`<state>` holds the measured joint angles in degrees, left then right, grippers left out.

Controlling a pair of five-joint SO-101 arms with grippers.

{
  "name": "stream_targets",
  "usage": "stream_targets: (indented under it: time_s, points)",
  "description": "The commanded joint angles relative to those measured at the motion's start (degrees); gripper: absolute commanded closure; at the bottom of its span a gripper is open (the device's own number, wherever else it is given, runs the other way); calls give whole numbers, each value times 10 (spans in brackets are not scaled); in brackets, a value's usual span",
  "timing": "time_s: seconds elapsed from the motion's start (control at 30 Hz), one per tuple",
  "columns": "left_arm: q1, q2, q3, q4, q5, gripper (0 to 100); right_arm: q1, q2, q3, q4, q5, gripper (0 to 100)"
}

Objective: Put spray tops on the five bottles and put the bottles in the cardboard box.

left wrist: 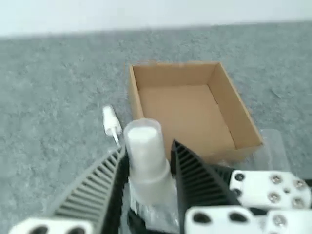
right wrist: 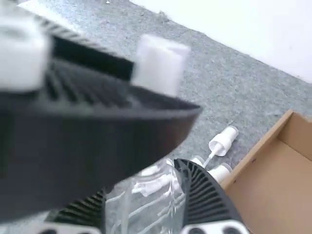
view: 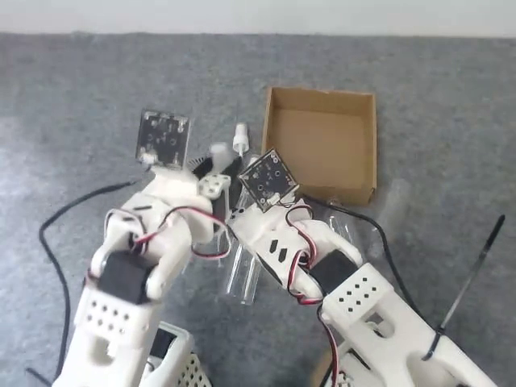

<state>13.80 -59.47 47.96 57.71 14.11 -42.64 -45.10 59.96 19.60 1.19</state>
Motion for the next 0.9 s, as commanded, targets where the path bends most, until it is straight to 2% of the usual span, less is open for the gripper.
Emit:
stream_targets:
  time_s: [0.0, 0.23, 0.33, 0.5, 0.67, 0.87]
  points:
    - [2, -50, 41, -11, -9, 906, 23, -6, -13, -18, -8, 992]
    - [48, -18, 60, -34, -26, 901, 26, -10, -13, -15, -8, 992]
    - [47, -18, 60, -34, -27, 893, 27, -10, -13, -15, -8, 992]
    - [47, -20, 58, -33, -27, 792, 27, -10, -13, -21, -8, 992]
    - [47, -59, 59, -32, -31, 743, 27, -10, -13, -21, -7, 992]
    - [2, -147, 60, -7, -53, 704, 27, -10, -13, -21, -7, 992]
